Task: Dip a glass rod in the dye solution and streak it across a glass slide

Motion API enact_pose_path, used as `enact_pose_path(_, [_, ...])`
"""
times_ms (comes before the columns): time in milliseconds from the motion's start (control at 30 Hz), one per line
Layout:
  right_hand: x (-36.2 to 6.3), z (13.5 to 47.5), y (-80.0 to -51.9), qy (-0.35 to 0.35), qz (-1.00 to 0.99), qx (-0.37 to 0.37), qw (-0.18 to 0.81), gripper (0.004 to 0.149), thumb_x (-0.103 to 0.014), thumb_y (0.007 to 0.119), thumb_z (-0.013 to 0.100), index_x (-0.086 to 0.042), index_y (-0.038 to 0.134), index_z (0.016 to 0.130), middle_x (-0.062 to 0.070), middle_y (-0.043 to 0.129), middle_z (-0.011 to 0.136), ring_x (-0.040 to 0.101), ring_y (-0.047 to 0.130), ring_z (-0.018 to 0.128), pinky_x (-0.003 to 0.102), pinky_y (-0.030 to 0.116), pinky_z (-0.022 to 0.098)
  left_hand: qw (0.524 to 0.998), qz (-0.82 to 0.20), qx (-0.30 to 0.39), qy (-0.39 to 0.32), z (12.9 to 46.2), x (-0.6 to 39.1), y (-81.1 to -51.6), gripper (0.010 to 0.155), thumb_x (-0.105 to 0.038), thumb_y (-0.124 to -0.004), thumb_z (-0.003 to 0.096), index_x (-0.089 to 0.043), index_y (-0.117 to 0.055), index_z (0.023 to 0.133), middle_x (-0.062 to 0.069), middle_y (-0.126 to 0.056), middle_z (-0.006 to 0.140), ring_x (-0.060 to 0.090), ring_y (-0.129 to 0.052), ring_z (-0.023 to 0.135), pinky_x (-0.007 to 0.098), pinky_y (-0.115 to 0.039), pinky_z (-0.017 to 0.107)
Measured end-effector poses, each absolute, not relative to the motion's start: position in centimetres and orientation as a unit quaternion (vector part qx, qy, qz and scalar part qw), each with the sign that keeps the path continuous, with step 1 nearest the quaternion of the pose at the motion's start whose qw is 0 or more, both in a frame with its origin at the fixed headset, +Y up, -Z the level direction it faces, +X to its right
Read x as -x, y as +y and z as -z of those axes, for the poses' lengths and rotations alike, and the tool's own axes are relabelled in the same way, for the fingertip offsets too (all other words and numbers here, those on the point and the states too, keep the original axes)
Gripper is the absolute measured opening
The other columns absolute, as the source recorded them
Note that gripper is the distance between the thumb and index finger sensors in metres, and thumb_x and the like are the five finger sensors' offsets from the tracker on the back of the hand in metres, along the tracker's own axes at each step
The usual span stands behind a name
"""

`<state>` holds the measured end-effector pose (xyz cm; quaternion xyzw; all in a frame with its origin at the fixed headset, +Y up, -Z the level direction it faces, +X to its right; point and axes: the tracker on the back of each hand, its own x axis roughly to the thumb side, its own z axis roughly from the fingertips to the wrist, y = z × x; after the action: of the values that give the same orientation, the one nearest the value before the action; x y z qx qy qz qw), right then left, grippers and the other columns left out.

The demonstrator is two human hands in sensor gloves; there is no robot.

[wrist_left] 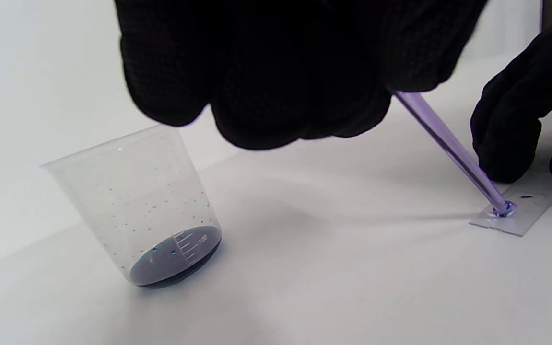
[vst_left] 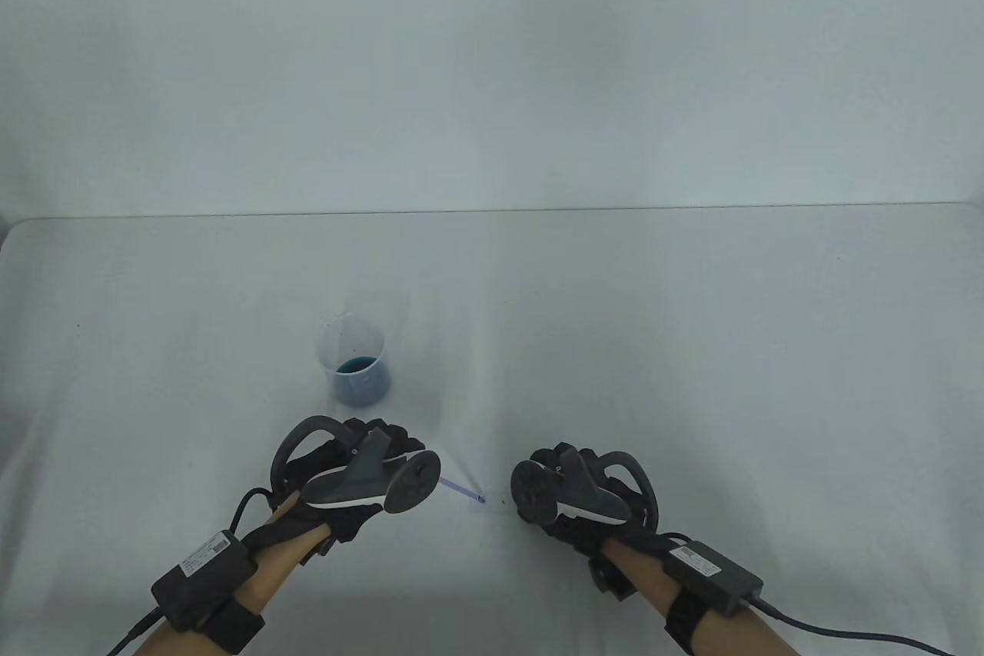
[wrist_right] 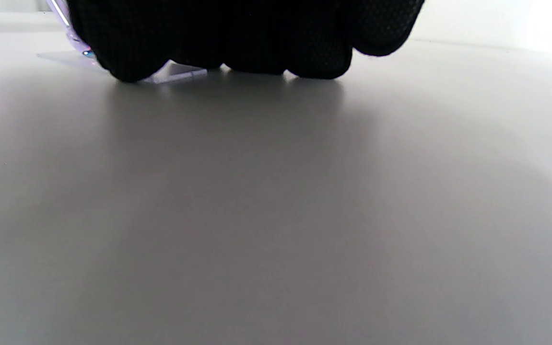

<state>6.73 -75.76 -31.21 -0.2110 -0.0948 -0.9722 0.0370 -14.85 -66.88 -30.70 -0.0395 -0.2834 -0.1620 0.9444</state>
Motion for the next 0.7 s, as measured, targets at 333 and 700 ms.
enact_pose_path(333, [-6.7,31.2,-75.8,-0.096,0.972,0.21,0.035,0.05,-0.052,0.076,0.046,-0.034,0.068,0.092,-0.006,0.075,0.096,0.02,0.078,0.088,0.046,0.068,0.071,0.944,0.168,0.035,-0.282,30.7,14.9,-66.7,0.044,-0.042,-0.075,0.0504,-0.024,-0.085,0.09,-0.007,-0.095,0.071,0.015,-0.1,0.056,0.042,-0.084,0.057])
enact_pose_path(700, [-6.8,31.3,-75.8,-0.097,0.973,0.208,0.032,0.05,-0.052,0.075,0.046,-0.034,0.068,0.092,-0.006,0.074,0.096,0.02,0.078,0.088,0.046,0.068,0.071,0.96,0.167,-0.07,-0.211,31.9,18.6,-56.6,0.044,-0.042,-0.075,0.0504,-0.024,-0.085,0.089,-0.007,-0.096,0.07,0.014,-0.1,0.055,0.041,-0.085,0.057])
